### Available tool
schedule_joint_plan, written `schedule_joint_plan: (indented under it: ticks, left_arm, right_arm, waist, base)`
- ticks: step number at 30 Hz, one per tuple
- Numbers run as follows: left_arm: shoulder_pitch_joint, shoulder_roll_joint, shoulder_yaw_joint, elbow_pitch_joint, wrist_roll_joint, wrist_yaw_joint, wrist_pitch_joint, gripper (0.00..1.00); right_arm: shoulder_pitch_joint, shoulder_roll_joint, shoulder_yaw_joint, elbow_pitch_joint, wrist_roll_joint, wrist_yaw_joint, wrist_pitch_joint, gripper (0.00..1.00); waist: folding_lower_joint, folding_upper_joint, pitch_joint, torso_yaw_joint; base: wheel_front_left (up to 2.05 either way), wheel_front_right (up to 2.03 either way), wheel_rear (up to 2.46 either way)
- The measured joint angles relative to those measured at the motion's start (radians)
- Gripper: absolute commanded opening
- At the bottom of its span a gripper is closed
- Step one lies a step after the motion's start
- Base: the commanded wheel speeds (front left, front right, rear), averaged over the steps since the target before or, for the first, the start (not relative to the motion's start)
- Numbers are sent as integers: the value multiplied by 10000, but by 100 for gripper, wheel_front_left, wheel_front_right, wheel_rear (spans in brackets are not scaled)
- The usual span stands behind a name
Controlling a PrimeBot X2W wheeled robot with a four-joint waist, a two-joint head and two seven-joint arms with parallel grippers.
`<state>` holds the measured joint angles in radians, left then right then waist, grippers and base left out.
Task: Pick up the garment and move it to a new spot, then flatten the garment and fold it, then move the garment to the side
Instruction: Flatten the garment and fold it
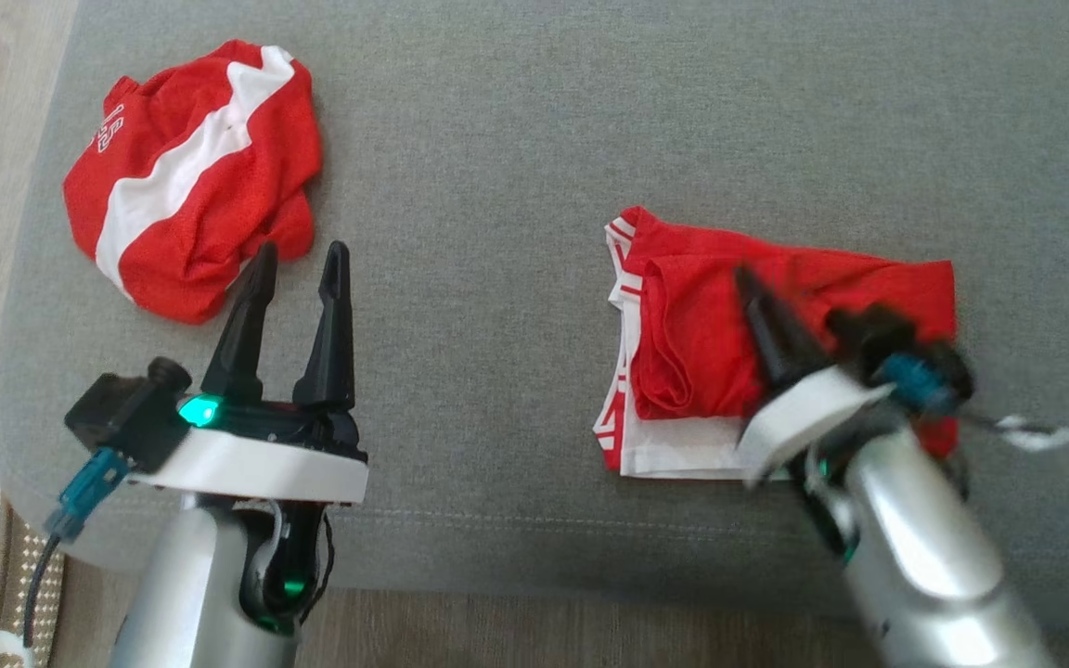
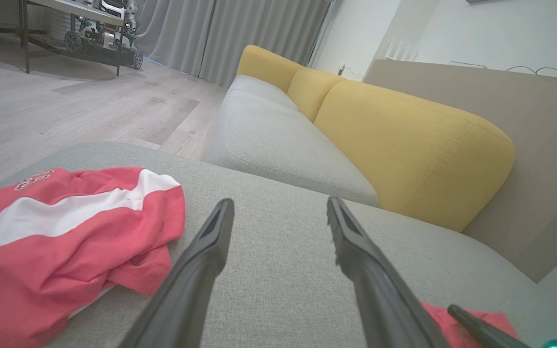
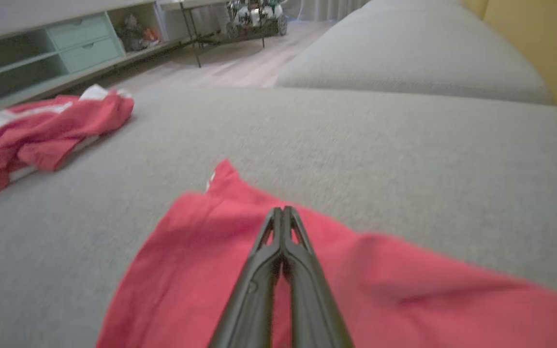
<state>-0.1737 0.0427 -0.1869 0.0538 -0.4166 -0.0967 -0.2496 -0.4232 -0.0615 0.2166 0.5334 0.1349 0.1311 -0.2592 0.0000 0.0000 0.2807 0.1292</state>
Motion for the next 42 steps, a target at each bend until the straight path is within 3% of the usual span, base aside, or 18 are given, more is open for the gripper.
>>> schedule_joint_plan:
  ticks: [5,14,20,26,32,40,41,42]
  left_arm:
    - [-1,0,-38,6,-2,0,0,100]
    - [-5,0,-52,46,-90,0,0,100]
    - [-3,0,-31,59,-90,2,0,100]
    - [27,0,25,54,-88,4,0,100]
    - [122,0,211,6,-98,4,0,100]
    - [426,0,286,-67,-69,82,0,100]
    - [485,4,284,-86,-17,86,0,100]
    - [539,4,276,-104,42,88,0,100]
  right_arm:
    - [352,-4,1287,886,382,0,10,0]
    - [207,-12,3030,771,1685,0,10,0]
    - [203,-38,3534,623,2251,0,10,0]
    - [196,-339,2403,-715,2266,0,12,0]
    - [454,-675,65,-2261,1012,0,12,0]
    - [1535,-366,-2165,-3616,-274,0,12,0]
    - [1663,-309,-2272,-3693,-368,0,12,15]
    - [1808,-255,-2359,-3777,-479,0,12,78]
  waist:
    - [0,0,-3,56]
    - [0,0,-28,125]
    - [0,0,-101,23]
    - [0,0,-291,-156]
    - [0,0,-707,-518]
    - [0,0,-1070,-825]
    - [0,0,-1117,-859]
    - [0,0,-1157,-893]
  base:
    - [0,0,0]
    - [0,0,0]
    - [0,0,0]
    - [0,0,0]
    - [0,0,0]
    - [0,0,0]
    - [0,0,0]
    - [0,0,0]
